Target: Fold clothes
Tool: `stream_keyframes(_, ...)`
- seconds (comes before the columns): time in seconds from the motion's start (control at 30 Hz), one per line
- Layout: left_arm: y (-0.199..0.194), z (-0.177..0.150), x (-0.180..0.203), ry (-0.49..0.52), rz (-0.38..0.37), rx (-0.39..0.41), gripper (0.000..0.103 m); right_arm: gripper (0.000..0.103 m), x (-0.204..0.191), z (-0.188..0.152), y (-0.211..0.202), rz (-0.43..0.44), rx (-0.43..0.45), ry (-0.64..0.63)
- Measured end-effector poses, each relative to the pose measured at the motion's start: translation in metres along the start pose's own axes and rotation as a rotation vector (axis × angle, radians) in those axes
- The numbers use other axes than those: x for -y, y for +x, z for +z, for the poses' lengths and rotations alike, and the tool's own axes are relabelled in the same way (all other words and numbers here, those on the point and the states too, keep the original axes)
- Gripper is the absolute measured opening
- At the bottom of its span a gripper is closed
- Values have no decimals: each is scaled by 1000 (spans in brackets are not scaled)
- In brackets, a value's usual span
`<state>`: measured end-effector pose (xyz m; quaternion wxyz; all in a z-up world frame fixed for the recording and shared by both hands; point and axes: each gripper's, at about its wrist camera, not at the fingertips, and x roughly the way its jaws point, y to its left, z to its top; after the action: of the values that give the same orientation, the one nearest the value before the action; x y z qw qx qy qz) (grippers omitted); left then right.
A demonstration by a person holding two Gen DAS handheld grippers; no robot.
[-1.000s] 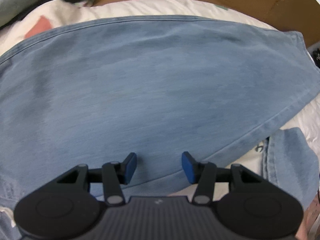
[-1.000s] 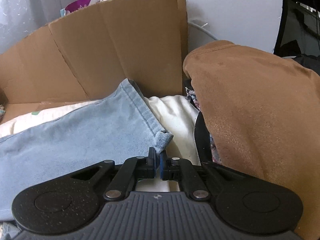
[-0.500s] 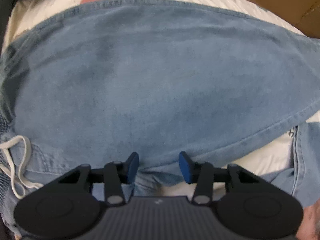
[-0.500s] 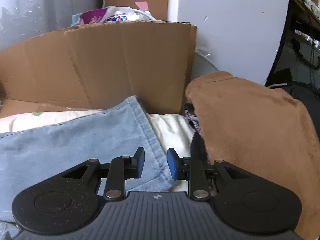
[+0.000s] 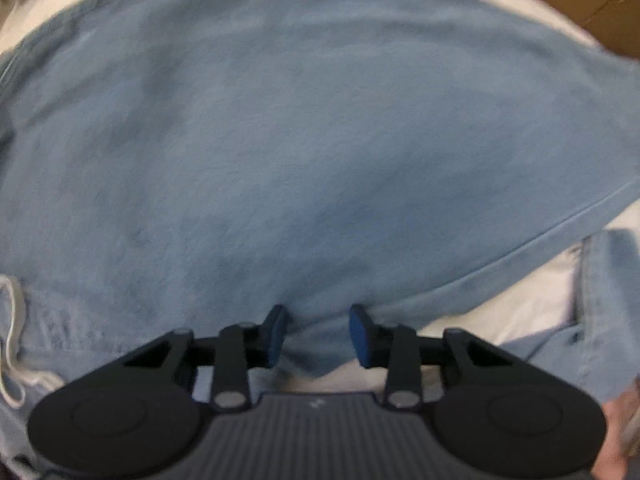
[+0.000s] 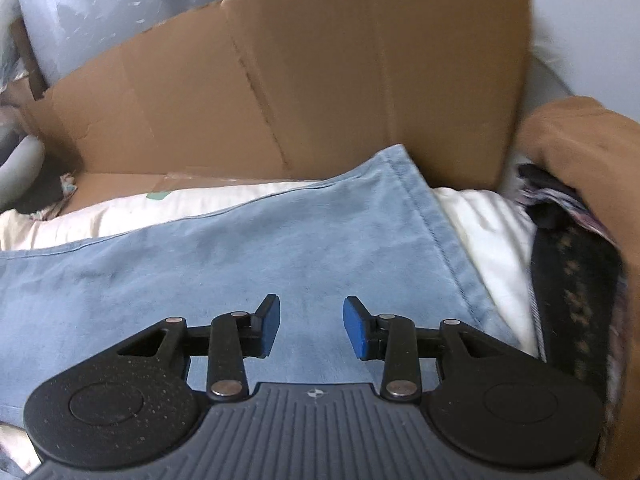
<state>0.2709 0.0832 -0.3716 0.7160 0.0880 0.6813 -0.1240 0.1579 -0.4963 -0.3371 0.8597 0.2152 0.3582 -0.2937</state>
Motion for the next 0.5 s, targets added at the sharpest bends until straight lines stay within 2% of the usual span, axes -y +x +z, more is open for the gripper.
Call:
stream_keyframes(0.17,-10,25,27,25,-25,105,37,46,2,16,22,-5,4,-40)
stream_keyframes(0.5,-1,95,94,50,-57,276,37,46,-9,34,57,0,42,-140)
